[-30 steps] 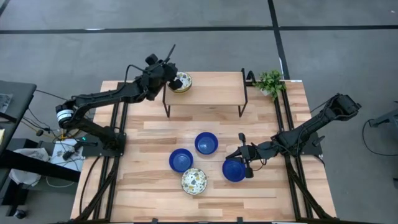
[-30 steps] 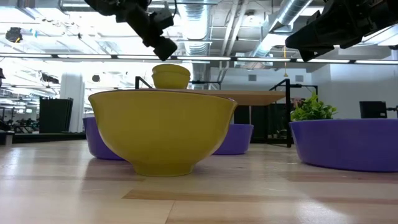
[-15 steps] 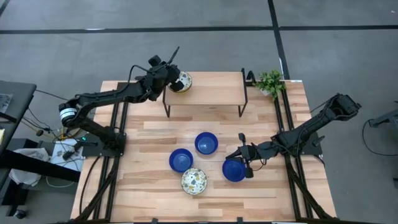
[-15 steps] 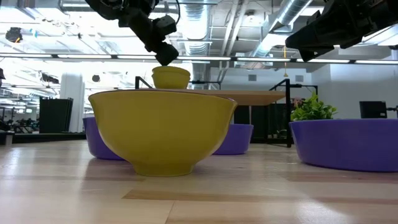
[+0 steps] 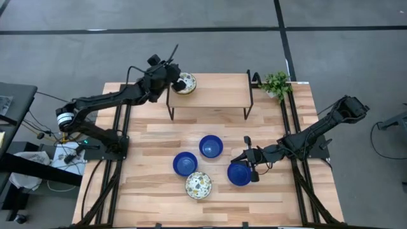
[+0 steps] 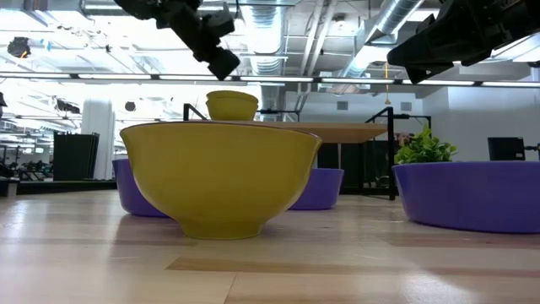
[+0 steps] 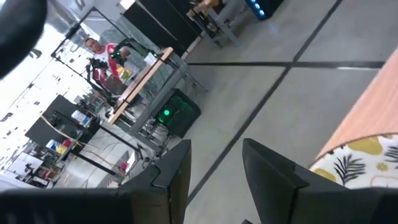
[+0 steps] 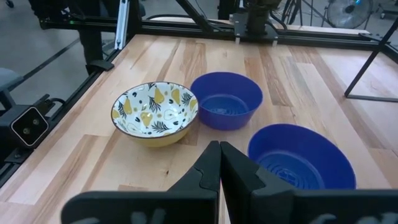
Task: Pick & Place Mini bowls
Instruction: Stack the white pattern bowl on the top of the white pattern bowls on the shelf
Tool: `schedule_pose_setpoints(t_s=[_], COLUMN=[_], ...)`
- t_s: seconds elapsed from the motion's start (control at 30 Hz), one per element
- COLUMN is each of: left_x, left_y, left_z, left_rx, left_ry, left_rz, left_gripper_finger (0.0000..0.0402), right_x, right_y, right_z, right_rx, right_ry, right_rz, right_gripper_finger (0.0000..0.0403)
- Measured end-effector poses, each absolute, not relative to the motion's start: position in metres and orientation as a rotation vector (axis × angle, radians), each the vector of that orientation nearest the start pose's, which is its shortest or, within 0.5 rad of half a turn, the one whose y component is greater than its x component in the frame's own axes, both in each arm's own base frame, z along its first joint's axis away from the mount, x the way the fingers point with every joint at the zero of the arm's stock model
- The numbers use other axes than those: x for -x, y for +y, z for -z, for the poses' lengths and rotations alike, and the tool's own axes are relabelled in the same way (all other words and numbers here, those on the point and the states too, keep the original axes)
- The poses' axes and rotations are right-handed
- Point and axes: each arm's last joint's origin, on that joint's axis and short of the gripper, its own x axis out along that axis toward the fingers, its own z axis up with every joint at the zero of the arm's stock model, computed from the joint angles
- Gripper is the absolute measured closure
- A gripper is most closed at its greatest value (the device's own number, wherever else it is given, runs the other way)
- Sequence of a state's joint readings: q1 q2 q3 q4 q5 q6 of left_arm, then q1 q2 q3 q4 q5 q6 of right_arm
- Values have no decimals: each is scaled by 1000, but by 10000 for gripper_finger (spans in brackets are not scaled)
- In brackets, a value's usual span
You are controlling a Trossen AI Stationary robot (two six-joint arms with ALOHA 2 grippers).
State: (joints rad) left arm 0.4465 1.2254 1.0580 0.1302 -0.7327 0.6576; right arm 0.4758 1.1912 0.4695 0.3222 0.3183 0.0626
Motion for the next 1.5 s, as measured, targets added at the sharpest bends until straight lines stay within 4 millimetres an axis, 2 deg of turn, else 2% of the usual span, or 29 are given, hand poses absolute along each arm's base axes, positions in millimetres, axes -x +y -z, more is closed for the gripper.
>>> schedule_pose_setpoints(t_s=[0.27,0.4,0.5,0.73,0.93,1.23,1.5], left_x=[-221,-216,-214,-219,-226,-223,-215], left_y=[131,125,108,49,5,-46,-74], left_z=[-376,-374,-374,-370,-359,-321,-288], left_rx=[-555,-571,-586,-567,-593,-591,-476], left_ry=[459,528,543,489,500,499,524], left_rz=[-1305,-1290,-1198,-846,-632,-382,-113], left_gripper_finger=[263,265,266,266,266,266,266], right_x=[-212,-212,-211,-211,-212,-212,-212], right_y=[99,99,100,99,99,99,99], right_z=[-195,-195,-195,-194,-194,-195,-195], right_rx=[92,77,79,80,78,75,64], right_ry=[373,375,377,381,380,374,374], right_rz=[-144,-143,-147,-144,-142,-142,-140], right_gripper_finger=[403,403,403,403,403,403,403])
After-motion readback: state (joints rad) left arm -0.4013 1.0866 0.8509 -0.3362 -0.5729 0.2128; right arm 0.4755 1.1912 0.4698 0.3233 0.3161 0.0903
